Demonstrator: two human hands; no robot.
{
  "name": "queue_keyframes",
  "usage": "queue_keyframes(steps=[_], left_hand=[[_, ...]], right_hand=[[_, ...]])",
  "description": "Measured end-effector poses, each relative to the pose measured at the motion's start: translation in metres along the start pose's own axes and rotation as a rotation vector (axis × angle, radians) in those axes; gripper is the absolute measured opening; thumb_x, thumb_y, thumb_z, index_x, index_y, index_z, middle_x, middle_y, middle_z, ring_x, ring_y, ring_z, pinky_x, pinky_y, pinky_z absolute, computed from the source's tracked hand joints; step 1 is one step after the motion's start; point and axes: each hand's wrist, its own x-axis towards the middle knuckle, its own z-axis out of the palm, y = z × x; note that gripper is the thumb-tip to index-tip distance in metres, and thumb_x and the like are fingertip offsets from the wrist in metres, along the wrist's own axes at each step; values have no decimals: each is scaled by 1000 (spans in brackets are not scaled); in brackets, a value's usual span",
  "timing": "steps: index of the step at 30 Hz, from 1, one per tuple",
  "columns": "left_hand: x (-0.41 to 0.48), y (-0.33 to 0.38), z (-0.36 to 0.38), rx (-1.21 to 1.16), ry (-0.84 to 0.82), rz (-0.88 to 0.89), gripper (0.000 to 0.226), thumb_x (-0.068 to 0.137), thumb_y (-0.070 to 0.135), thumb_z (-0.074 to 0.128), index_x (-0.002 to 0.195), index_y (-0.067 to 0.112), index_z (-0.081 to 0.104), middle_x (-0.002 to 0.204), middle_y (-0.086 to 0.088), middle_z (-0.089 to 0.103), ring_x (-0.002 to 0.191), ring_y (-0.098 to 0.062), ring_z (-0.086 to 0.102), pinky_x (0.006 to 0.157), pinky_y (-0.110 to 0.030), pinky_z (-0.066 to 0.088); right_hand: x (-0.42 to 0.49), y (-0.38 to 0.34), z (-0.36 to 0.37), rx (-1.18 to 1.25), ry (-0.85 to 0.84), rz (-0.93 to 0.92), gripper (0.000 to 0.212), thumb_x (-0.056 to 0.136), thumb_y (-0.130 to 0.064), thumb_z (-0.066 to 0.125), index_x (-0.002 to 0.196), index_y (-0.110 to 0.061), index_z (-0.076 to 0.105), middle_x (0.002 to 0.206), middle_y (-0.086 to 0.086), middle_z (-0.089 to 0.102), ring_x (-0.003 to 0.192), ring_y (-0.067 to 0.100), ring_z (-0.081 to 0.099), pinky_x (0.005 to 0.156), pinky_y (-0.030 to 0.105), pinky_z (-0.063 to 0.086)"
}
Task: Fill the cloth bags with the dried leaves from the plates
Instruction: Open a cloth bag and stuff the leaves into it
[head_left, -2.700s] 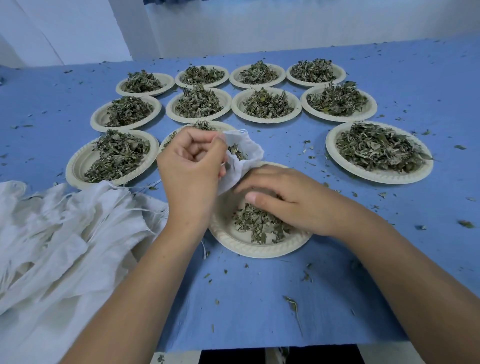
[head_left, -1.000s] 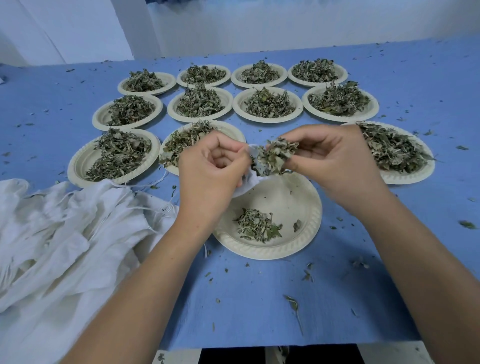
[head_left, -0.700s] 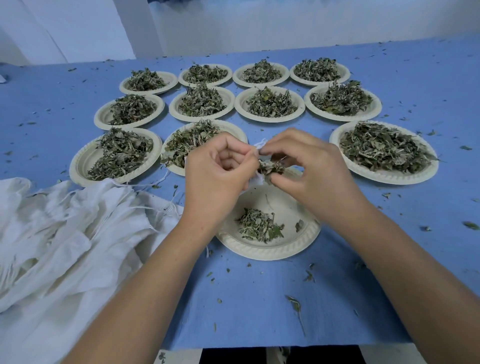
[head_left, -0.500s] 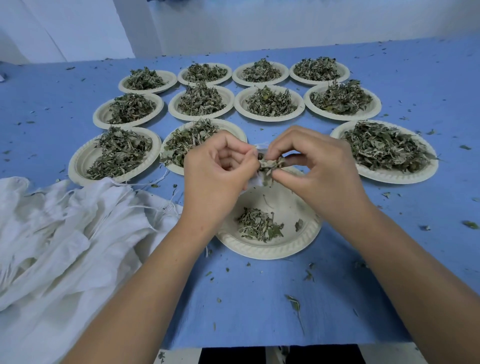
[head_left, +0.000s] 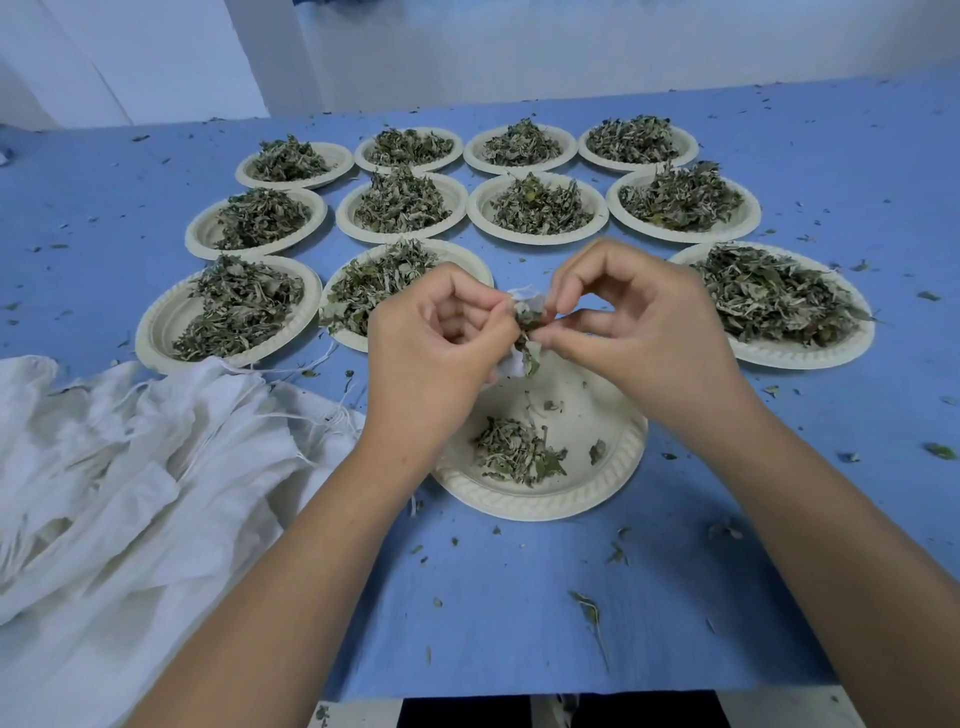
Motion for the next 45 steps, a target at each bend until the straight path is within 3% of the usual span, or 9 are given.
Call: queue_keyframes(steps=[6,14,21,25,28,33,35,39,45], left_hand=[[1,1,-1,-18,19,-16,21,83,-1,66,72,17,63,53,8,62,42,-2,55,44,-13,42],[0,3,-1,-33,-17,-7,20,85,-1,68,73,16,63,53,9,62,42,-1,52,46,-12,40],[-2,5,-2,-47,-49,26,18,85,-2,66,73,12,62,52,7,59,41,-1,50,44,-13,40],[2,3,-3,-83,81,-27,18,88,-3,65,75,9,62,48,7,59,36,-1,46,40,-14,39],[5,0,-5,-113,160,-58,18,88,-3,64,74,9,62,47,7,57,34,-3,43,41,-14,37],[4,1,-3,-115,124,-72,19,87,-5,63,73,7,60,48,7,57,34,-2,44,40,-14,38],[3,2,-2,-119,111,-67,18,88,-5,63,74,6,60,48,6,58,34,-3,44,40,-14,38],[2,5,-6,-141,49,-8,21,88,-2,63,73,12,60,49,8,58,35,-1,44,38,-14,37],[-1,6,-5,-80,3,78,19,86,1,66,75,16,63,51,7,60,37,-2,49,38,-15,40]], right_hand=[[-3,-1,3,-3,-50,-14,11,80,0,67,88,-6,63,90,5,64,90,18,64,78,28,55],[-5,3,11,-170,31,-180,13,79,11,67,87,1,66,86,13,61,80,21,63,73,25,55],[-3,8,14,-641,-28,-444,11,77,11,66,74,1,68,74,8,65,72,26,57,67,30,46],[-2,3,2,-429,-112,-288,15,84,2,61,95,-1,71,97,5,69,92,21,62,79,36,50],[0,-2,-5,-344,-198,-236,24,80,-3,73,101,0,63,108,9,61,95,19,60,77,33,54],[1,0,0,-406,-132,-311,14,78,6,73,89,3,64,95,13,61,83,21,61,74,33,54],[-1,0,0,-491,-85,-387,11,81,-3,74,90,1,67,94,10,66,86,20,63,79,34,52],[-3,4,7,-738,-190,-448,39,75,-29,78,103,-6,67,110,1,66,105,16,58,105,35,36],[0,10,14,-849,-323,-450,22,76,-13,76,96,-10,70,105,0,68,105,7,51,112,36,16]])
